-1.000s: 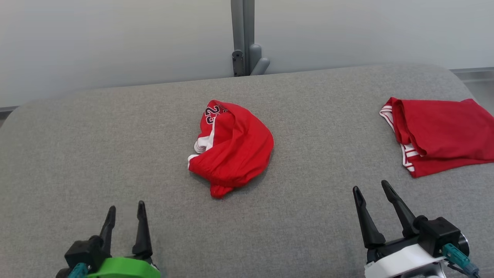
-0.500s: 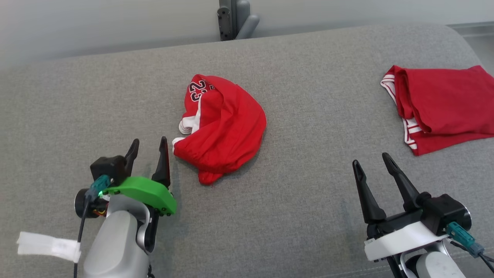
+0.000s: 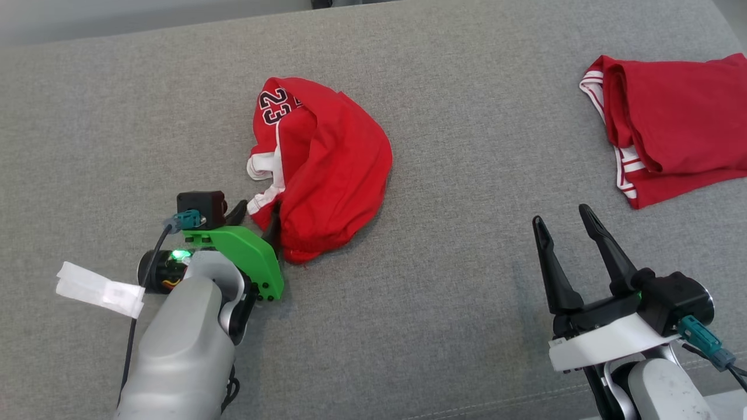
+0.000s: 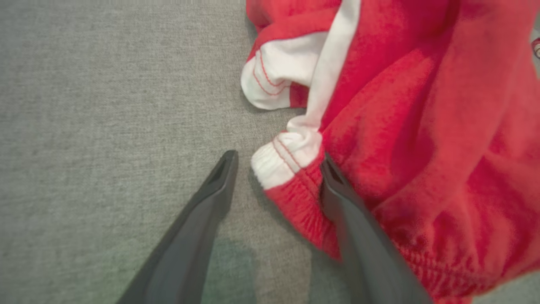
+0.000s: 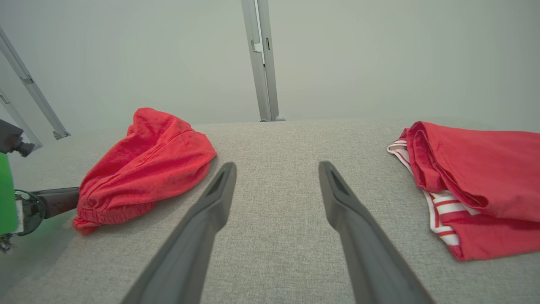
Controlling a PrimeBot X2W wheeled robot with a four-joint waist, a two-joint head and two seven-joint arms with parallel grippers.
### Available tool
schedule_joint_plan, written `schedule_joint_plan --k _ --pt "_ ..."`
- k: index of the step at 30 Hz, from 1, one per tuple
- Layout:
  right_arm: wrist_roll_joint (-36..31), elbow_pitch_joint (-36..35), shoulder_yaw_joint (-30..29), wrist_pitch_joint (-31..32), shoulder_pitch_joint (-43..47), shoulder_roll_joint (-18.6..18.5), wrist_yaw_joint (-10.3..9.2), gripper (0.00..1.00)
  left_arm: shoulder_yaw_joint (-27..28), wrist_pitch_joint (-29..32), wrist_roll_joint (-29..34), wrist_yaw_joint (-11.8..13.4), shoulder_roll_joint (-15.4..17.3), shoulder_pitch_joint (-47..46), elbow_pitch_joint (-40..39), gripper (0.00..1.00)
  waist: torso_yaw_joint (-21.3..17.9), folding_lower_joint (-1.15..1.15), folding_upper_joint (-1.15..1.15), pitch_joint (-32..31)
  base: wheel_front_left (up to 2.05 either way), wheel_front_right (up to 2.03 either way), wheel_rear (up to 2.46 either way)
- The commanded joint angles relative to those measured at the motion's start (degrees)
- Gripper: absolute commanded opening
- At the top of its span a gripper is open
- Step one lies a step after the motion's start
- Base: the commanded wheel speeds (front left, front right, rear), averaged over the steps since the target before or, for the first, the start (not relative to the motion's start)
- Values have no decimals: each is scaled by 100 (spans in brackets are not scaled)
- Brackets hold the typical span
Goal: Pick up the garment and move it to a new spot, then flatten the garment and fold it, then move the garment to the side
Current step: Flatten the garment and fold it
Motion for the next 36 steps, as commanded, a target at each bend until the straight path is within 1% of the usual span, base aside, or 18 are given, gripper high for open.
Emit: schedule_joint_plan --k 1,4,8,11,13,17,19,21,25,29,32,33,34,36 --pt "-50 -17 -21 -14 -87 -2 -9 100 -88 -21 -41 -16 14 -50 70 0 -11 0 0 64 0 0 0" --pt "-62 7 -26 -14 -103 11 -9 100 -234 -188 -95 -31 17 -126 91 0 -6 0 0 54 0 0 0" --pt "-54 43 -13 -14 -79 32 -9 100 -361 -580 33 -32 57 -296 29 0 -2 0 0 -63 0 0 0" --pt "-30 72 14 -14 -41 64 -9 100 -464 -842 170 -36 127 -556 -197 0 -20 0 0 -229 0 0 0" --pt "-19 88 34 -14 -24 99 -9 100 -521 -889 219 -38 169 -750 -372 0 -56 0 0 -322 0 0 0" --pt "21 117 64 -14 -17 156 -9 100 -641 -795 320 -42 330 -1270 -825 0 -205 0 0 -472 0 0 0" --pt "30 125 68 -14 17 190 -9 100 -730 -684 394 -45 381 -1560 -1081 0 -295 0 0 -531 0 0 0" --pt "45 135 53 -14 34 226 -9 100 -815 -520 333 -49 402 -1810 -1317 0 -406 0 0 -580 0 0 0" --pt "58 113 -21 -14 38 315 -9 100 -1180 -262 140 -47 532 -2278 -1936 0 -640 0 0 -624 0 0 0" --pt "72 116 -47 -14 35 365 -9 100 -1692 -239 -61 -47 682 -2487 -2636 0 -795 0 0 -612 0 0 0" --pt "70 107 -78 -14 23 415 -8 100 -2158 -210 -400 -47 878 -2220 -3137 0 -841 0 0 -600 0 0 0" --pt "70 107 -78 -14 23 415 -8 100 -2158 -210 -400 -47 878 -2220 -3137 0 -841 0 0 -600 0 0 0" --pt "66 103 -85 -14 29 424 -8 100 -2334 -205 -482 -48 1014 -2052 -3266 0 -849 0 0 -602 0 0 0" --pt "61 102 -98 -14 67 445 -8 100 -2525 -342 -473 -34 1422 -1718 -3413 0 -852 0 0 -610 0 0 0"
